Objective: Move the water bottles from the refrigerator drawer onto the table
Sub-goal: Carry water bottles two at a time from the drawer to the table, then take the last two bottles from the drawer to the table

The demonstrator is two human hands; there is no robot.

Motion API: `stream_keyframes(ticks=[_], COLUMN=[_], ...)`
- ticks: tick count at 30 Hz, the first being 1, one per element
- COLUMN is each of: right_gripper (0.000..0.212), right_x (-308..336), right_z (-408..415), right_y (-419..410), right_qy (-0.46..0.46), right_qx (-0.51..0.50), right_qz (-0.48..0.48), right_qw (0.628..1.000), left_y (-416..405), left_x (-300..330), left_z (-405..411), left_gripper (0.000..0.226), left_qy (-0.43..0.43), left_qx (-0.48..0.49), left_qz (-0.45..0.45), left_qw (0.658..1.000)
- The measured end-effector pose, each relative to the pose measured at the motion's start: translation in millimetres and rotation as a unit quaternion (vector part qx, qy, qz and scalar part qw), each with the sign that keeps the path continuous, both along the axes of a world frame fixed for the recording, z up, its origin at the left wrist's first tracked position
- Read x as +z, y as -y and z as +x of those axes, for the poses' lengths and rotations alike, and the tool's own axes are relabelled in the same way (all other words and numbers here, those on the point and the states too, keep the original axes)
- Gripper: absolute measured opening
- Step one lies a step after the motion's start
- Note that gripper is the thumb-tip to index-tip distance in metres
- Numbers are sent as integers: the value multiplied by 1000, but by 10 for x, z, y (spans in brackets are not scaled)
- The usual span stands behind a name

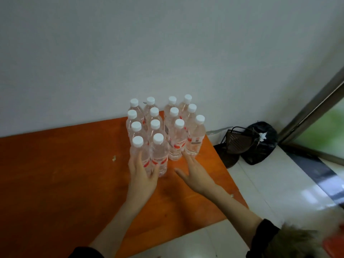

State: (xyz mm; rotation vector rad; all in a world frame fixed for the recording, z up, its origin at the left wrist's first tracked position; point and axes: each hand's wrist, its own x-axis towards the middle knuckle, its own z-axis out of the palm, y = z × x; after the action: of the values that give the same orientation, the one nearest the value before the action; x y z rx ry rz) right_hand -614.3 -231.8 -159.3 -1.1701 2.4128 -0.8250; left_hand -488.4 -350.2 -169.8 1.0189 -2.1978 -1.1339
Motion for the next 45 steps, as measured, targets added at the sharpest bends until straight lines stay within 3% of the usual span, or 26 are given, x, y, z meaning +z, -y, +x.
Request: stream_keyframes(ticks=[6,10,15,21,27,33,45], right_gripper=[72,78,82,83,87,90,87], right_x=[326,599,977,1372,1575,1545,1437], right_z=[-48,71,389,920,1479,1780,1871], right_y=[-989,-2000,-3461,-5119,-6425,-7467,-9633], right_qy=[-102,-195,-283,-306,-301,-278,-214], right_qx=[-60,-158,-277,-418,-532,-621,-720], right_qz=[59,89,140,194,221,236,278], right_qw=[991,964,907,833,760,694,599], left_y=[-637,-1310,-2460,-3993,-5492,-6845,-9399], left_x=[326,649,1054,1383,1604,1620,1416], left_z=[-209,-436,-667,-759,-754,-811,-1254], left_gripper=[70,70,68,68,67,68,68], left_qy=[68,86,42,-62,-151,-191,-197], left_qx=[-172,-261,-356,-443,-542,-612,-710], left_qz=[-174,-317,-397,-402,-400,-389,-354], left_qw=[967,908,845,799,723,661,576])
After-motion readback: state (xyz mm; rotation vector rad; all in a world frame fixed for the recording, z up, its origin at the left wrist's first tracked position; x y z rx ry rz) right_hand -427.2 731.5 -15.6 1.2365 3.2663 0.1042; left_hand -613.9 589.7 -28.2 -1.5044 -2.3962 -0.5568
